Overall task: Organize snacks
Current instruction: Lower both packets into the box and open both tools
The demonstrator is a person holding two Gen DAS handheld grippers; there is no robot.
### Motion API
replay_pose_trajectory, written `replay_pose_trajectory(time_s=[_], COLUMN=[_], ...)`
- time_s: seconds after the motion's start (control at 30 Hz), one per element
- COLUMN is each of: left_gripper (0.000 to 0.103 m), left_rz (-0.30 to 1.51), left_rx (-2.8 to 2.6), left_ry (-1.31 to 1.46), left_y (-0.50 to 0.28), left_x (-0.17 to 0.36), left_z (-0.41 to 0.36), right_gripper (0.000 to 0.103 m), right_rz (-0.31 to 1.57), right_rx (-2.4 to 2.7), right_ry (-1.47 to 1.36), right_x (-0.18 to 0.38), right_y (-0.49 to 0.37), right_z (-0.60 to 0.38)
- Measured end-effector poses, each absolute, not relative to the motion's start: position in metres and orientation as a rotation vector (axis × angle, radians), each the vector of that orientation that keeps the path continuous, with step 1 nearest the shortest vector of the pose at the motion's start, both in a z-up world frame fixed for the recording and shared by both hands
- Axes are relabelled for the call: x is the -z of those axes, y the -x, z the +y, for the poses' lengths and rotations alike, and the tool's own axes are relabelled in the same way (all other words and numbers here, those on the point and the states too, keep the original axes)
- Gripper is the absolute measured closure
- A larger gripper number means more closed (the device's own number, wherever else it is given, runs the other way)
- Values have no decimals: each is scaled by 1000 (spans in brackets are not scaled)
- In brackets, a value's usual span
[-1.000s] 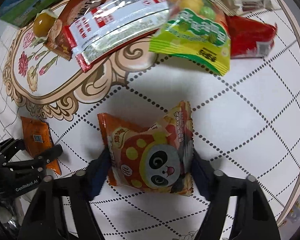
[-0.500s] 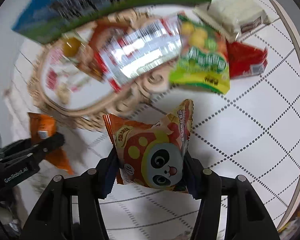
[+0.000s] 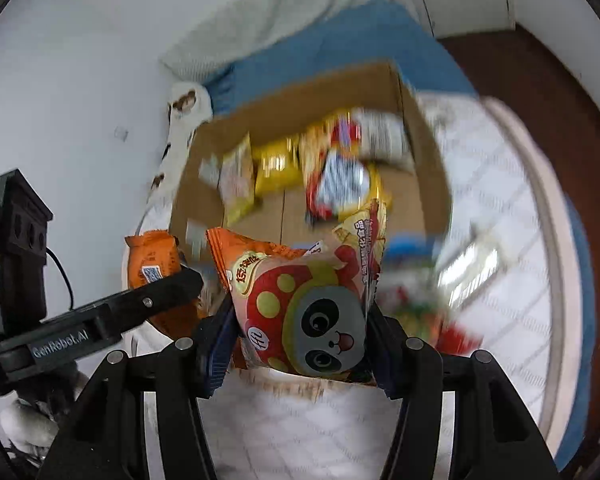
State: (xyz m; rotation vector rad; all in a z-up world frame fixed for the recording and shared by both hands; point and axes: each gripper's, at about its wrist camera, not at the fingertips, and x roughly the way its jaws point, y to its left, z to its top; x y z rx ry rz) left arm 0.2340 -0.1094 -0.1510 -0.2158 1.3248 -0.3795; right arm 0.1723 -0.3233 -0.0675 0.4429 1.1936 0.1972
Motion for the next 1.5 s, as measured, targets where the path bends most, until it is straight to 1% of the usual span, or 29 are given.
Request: replay_pose_trajectory(time_s=[0.1,0.17,0.27,0.53,0.6,0.67,0.7,0.73,0.77,0.8,0.83,1.0,1.13,1.3,1.5], left_gripper=[57,57,57,56,56,55,47,42,29,20,18,17,17,17,17], left_rz=[1353,1397,1493,1647,1689,1718,1716,1705,1696,1687,1682,1656,1605,1462,1326], left_rx=[356,339,315,288,294,288,285,284,277,273,272,278,284,245,200], left_ry=[209,215,249,266,288,298,284,259,238,228,225,216,193,137,85], left_y=[-274,-300,-330,-344,-343,-342,-344,-344,-344,-344,-344,-349,-345,-334,-315], left_x=[160,174,207,266,278,286,289,289,288,286,285,274,250,211,176], left_z=[-104,-105,-106,-109,-107,-104,-104,-103,-102,-100,-99,-89,-83,-71,-59], right_gripper=[43,43,43,43,40,29,24,21,19,14,6,5,5,5,5], right_rz=[1211,1246,1305,1425,1460,1502,1514,1529,1539,1547,1554,1551,1531,1464,1359], right_rx=[-184,-173,-159,-106,-99,-99,-100,-101,-102,-100,-93,-83,-76,-44,-2], right_ry=[-435,-424,-432,-464,-480,-467,-465,-447,-430,-412,-384,-357,-351,-298,-223], right_x=[64,77,100,164,175,185,188,190,191,191,191,190,181,161,130], right_y=[-202,-221,-236,-258,-261,-265,-267,-269,-270,-272,-273,-275,-277,-271,-255], right_z=[-329,-329,-328,-324,-323,-321,-320,-317,-314,-311,-307,-299,-297,-301,-303])
